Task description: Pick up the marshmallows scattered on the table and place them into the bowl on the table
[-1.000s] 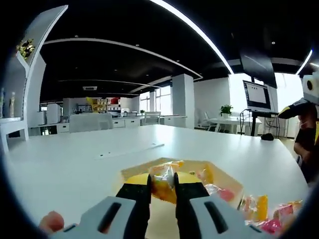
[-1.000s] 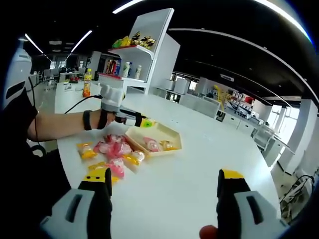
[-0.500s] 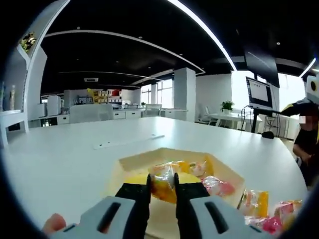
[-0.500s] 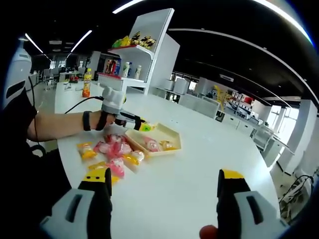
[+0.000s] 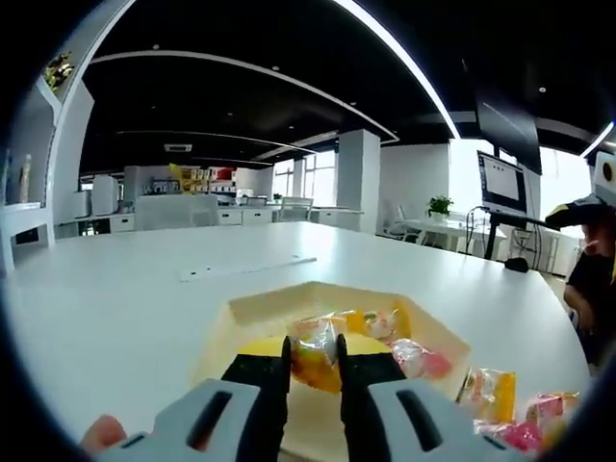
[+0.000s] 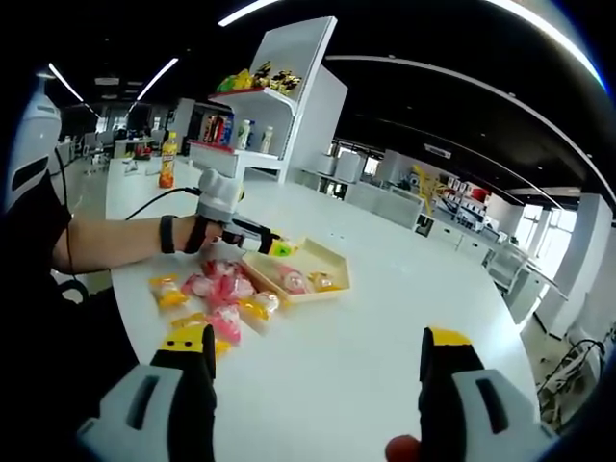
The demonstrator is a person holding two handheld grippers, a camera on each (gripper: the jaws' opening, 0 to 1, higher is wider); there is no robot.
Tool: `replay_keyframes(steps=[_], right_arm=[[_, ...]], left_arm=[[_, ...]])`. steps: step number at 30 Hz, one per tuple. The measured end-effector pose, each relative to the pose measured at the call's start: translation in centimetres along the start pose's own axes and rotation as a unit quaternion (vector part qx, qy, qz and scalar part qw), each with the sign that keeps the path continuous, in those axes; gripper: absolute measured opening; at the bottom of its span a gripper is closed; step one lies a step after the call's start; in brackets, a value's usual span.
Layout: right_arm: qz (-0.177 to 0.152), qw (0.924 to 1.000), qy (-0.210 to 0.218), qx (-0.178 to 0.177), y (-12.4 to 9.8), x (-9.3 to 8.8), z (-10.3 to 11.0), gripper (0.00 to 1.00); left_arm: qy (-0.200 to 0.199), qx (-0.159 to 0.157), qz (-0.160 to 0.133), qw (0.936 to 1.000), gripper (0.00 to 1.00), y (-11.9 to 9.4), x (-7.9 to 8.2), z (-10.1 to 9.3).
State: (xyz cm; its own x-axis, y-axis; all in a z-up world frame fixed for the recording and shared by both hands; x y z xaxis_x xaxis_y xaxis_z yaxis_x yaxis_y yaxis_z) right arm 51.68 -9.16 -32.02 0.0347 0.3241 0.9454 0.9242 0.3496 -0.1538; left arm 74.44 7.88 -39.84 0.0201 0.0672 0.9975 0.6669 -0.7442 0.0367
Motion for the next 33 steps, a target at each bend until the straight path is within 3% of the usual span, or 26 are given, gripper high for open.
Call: replay_keyframes(steps=[21,24,29,33], right_arm=[[0.001,1.0000,0.000,-0.001,-0.1,0.0,0.0,0.84],[0.001,1.0000,-0.002,0.001,0.0,0.0,0.1,0.84],[0.002,1.0000,-0.001,-0.001,-0.1,-0.1,0.0,0.84],[0.002,1.0000,0.000,-0.001,-0.1,-0.1,0.0,0.84]], left_arm=[[-0.017,-0.013,0.004,0.9998,0.26,0.1,-0.3,-0.5],[-0.024,-0.023,0.002,0.9994,0.39,0.1,-0.3,-0.9],[-0.020,-0.024,-0.001,0.9995,0.43,0.1,-0.2,-1.1],[-0.012,-0.027,-0.010,0.9995,0.62,0.2,0.2,-1.5]])
Point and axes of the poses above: the point that each gripper's makers call its tool centre point, and the gripper's own axes: y roughly forward along the fingers, z roughly to its left, x roughly out of its top, the point moved 3 cm from there along -y, roughly backward along the fingers, and after that the axes turned 11 degrees about -z, right-handed, at the moved point
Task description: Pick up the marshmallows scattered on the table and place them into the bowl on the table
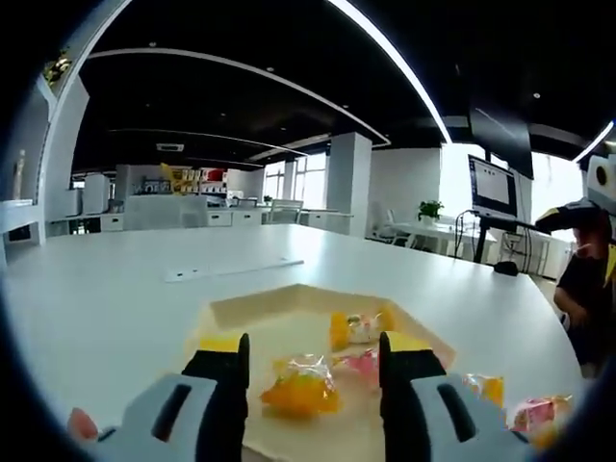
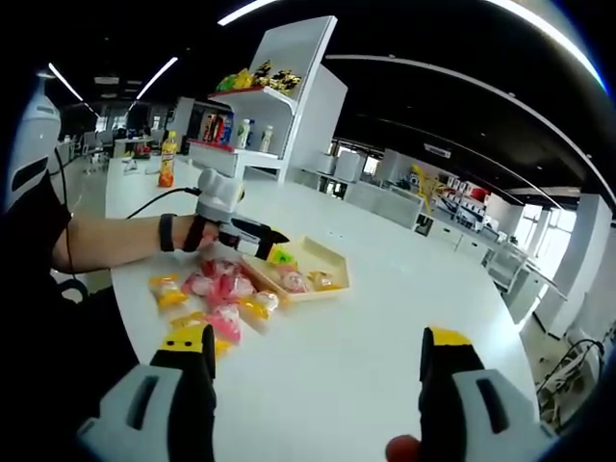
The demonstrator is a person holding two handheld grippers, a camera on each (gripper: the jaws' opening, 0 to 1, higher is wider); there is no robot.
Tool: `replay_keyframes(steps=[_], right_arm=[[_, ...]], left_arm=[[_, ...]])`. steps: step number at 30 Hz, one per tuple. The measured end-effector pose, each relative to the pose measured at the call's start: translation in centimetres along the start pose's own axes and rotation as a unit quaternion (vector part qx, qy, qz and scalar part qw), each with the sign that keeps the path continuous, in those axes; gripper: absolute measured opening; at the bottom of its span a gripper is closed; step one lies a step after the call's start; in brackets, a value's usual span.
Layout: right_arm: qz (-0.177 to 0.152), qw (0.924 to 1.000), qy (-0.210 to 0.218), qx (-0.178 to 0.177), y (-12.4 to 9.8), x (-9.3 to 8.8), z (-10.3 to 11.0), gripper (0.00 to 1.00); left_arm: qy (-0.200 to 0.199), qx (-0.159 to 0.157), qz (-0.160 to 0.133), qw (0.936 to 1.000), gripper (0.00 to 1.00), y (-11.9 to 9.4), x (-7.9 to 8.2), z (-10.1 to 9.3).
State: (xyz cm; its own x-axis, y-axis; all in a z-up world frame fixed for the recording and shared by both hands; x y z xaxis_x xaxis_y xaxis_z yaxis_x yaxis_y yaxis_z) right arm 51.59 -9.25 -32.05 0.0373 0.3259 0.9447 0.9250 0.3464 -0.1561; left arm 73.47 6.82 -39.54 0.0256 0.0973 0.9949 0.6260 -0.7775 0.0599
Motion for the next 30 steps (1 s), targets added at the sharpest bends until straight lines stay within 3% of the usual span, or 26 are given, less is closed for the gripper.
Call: replay_keyframes(steps=[3,8,12,19,30], right_arm=[[0.001,1.0000,-0.001,-0.001,0.0,0.0,0.0,0.84],[-0.002,1.0000,0.000,-0.001,-0.2,0.2,-0.1,0.84],[0.000,1.0000,-0.002,-0.008,-0.5,0.2,-0.4,0.84],[-0.003,0.9999,-0.002,-0.013,-0.9,0.4,-0.7,0.84],[-0.012,0.9998,0.004,-0.016,-1.9,0.8,-0.9,0.85]], left_arm=[[0.003,-0.011,-0.007,0.9999,0.78,0.1,0.2,-0.7],[0.016,-0.021,-0.027,0.9993,0.96,-0.1,0.7,-1.4],[0.006,-0.028,-0.051,0.9983,0.95,-0.2,1.7,-1.6],[0.010,-0.020,-0.037,0.9991,0.95,-1.1,1.3,-1.4],[0.024,-0.023,-0.041,0.9986,0.95,-3.3,2.7,-1.8]])
Point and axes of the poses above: the point that each gripper's makers call its tool centre point, and the gripper's own axes: y roughly forward along the fingers, z roughly to its left, x roughly out of its top, the point moved 3 cm from there along -y, roughly backward along the fingers, and after that the axes turned 11 degrees about -z, right-handed, at the moved point
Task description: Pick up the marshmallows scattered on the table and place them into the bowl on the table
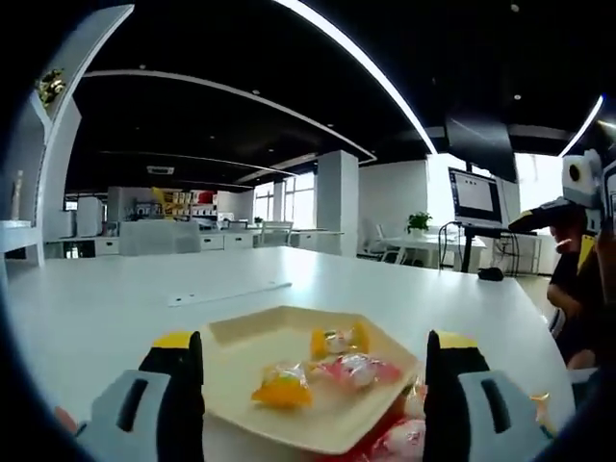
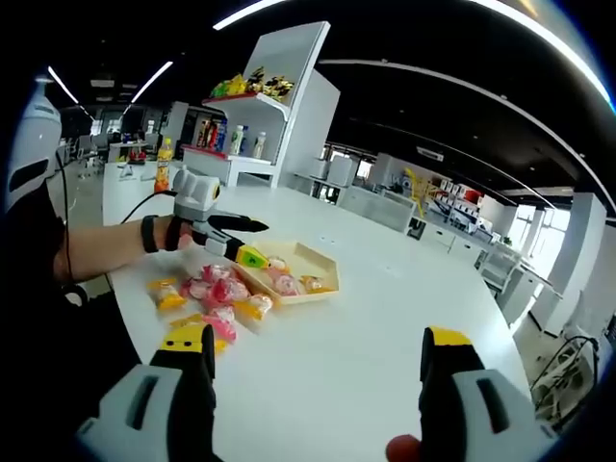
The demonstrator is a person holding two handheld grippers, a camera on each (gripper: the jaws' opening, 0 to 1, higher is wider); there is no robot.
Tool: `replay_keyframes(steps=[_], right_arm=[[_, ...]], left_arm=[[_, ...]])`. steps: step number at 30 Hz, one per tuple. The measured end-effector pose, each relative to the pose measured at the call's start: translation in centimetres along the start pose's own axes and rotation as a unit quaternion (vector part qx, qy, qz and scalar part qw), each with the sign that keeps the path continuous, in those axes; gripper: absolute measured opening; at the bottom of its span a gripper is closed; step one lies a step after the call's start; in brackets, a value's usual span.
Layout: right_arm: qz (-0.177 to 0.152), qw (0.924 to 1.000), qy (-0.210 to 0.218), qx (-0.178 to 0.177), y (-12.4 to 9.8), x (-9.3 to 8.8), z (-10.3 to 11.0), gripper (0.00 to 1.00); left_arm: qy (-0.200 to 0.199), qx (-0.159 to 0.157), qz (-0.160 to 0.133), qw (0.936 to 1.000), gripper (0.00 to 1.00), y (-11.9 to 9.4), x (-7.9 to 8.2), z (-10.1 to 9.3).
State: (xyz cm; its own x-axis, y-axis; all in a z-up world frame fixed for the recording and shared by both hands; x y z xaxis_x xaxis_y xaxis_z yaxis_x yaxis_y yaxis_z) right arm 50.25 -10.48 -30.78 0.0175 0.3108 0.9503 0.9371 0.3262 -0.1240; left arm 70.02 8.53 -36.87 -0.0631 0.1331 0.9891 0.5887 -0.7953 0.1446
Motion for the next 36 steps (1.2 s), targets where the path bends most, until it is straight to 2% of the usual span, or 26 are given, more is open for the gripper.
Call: replay_keyframes(steps=[4,9,17,21,29,36], right_arm=[[-0.002,1.0000,0.000,-0.001,-0.1,0.0,0.0,0.85],[-0.003,1.0000,0.000,0.003,0.0,0.1,0.3,0.85],[-0.005,0.9999,0.002,0.009,0.3,0.1,0.9,0.85],[-0.006,0.9999,0.004,0.013,0.5,-0.1,1.2,0.84],[-0.009,0.9995,0.008,0.027,1.3,-0.3,1.7,0.84],[-0.011,0.9992,0.010,0.038,1.5,-0.4,2.2,0.84]], left_arm=[[-0.014,-0.003,-0.002,0.9999,0.95,-1.4,0.5,-0.8],[-0.005,-0.007,0.004,1.0000,0.95,-3.3,0.9,-1.7],[0.002,-0.011,0.005,0.9999,0.95,-7.2,2.7,-2.7],[-0.019,-0.025,0.013,0.9994,0.95,-9.5,2.8,-3.7],[-0.012,0.005,0.024,0.9996,0.95,-13.2,3.3,-3.1],[-0.005,0.001,0.040,0.9992,0.95,-14.9,4.0,-3.7]])
Point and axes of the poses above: the point that each gripper's makers call its tool centre point, and the gripper's own axes: y roughly forward along the fingers, z roughly to its left, x roughly out of its top, the point moved 3 cm from there along -y, roughly backward along the fingers, and after that the axes turned 11 degrees about -z, right-handed, at the moved point
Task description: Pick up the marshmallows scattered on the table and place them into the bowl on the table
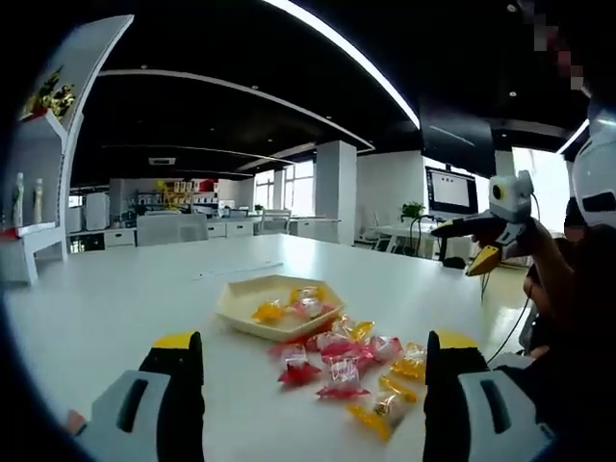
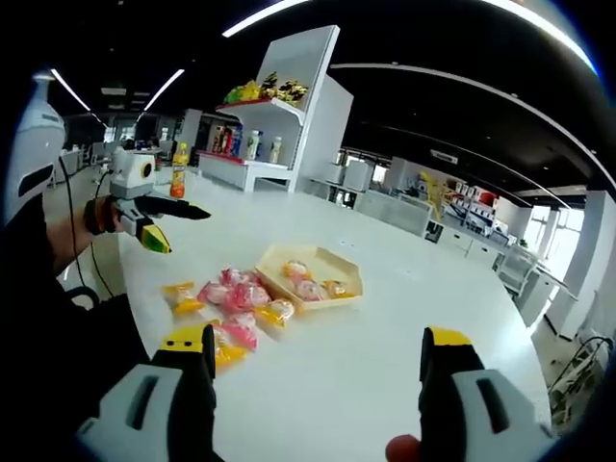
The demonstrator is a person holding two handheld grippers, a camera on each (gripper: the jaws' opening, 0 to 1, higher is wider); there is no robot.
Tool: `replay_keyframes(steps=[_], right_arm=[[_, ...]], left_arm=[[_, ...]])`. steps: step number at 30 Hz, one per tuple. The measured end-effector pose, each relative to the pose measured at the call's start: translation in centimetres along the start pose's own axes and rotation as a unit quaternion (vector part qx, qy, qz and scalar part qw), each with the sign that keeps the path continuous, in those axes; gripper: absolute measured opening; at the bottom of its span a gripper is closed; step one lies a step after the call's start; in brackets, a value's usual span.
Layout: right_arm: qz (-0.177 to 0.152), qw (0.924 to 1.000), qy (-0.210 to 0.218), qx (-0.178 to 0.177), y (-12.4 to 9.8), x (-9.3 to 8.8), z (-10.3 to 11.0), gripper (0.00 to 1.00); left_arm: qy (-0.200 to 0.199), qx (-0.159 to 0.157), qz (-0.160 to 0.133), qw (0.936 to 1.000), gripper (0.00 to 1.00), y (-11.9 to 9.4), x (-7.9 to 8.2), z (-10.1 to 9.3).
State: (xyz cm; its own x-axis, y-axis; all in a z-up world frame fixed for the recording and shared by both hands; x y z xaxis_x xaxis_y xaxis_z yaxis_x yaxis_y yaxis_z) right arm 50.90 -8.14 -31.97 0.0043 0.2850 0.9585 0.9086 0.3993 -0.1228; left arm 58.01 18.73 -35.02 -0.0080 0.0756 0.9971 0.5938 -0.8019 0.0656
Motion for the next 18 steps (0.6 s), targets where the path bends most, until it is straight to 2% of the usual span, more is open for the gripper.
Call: replay_keyframes(steps=[8,18], right_arm=[[0.005,0.9999,0.008,0.005,0.5,-0.9,0.3,0.84],[0.000,0.9997,0.007,0.023,1.1,-0.5,1.4,0.84]], left_arm=[[0.013,-0.006,0.016,0.9998,0.95,-1.8,0.4,-0.5],[0.042,-0.023,0.017,0.9987,0.95,-2.7,1.4,-2.0]])
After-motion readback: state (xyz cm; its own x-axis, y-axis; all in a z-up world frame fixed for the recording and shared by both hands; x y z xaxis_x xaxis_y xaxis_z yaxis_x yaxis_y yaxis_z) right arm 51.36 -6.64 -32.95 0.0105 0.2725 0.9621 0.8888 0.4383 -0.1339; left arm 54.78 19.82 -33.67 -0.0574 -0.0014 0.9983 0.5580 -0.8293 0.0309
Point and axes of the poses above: the point that each gripper's makers call its tool centre point, and the gripper's own axes: y roughly forward along the fingers, z roughly to its left, x roughly out of its top, the point moved 3 cm from there along -y, roughly backward along the fingers, and after that the axes turned 11 degrees about -z, right-handed, at the moved point
